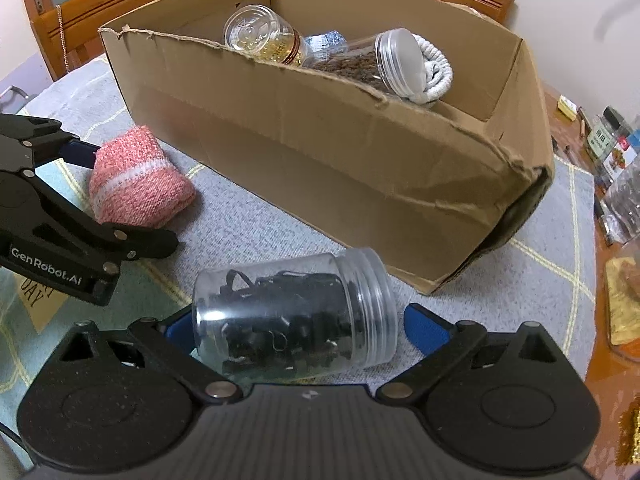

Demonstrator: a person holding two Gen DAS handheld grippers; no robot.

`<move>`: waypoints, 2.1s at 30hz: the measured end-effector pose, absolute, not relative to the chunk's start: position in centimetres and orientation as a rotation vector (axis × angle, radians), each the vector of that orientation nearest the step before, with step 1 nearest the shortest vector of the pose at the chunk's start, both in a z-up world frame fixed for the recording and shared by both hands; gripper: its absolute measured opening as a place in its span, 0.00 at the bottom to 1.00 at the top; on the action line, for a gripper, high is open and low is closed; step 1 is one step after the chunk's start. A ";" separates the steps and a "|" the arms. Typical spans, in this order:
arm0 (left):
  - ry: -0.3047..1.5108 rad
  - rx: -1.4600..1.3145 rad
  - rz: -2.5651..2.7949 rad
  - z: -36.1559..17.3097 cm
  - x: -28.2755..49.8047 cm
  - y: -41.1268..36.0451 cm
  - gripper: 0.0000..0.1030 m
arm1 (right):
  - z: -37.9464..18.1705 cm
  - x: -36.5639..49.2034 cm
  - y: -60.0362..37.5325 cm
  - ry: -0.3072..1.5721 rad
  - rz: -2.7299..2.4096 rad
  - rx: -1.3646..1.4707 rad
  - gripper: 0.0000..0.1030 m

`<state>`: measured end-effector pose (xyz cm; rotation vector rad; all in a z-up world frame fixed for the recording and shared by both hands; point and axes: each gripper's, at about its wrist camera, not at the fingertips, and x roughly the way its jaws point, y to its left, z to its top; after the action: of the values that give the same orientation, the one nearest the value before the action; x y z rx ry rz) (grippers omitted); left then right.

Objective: Organize objects
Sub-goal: 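Grasp the pink knit sock with the left tool while the right tool grasps the clear hair-tie jar, then carry the pink sock and hair-tie jar into the cardboard box and open both tools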

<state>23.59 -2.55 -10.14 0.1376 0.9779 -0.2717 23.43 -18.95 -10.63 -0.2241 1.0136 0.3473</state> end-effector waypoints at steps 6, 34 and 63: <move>0.976 0.151 -0.289 -10.1 23.6 -2.8 0.84 | -9.7 23.0 -18.2 1.013 0.321 -0.238 0.83; 1.016 0.201 -0.512 -3.8 24.1 -0.3 0.73 | -4.6 21.5 -18.2 1.063 0.318 -0.142 0.77; 0.787 0.245 -0.391 4.8 30.1 0.9 0.98 | 3.7 24.4 -17.8 0.841 0.301 -0.117 0.77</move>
<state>30.13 0.85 4.85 0.2454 0.7868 -0.3913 24.38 -17.81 3.71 -0.1167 0.8413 0.3012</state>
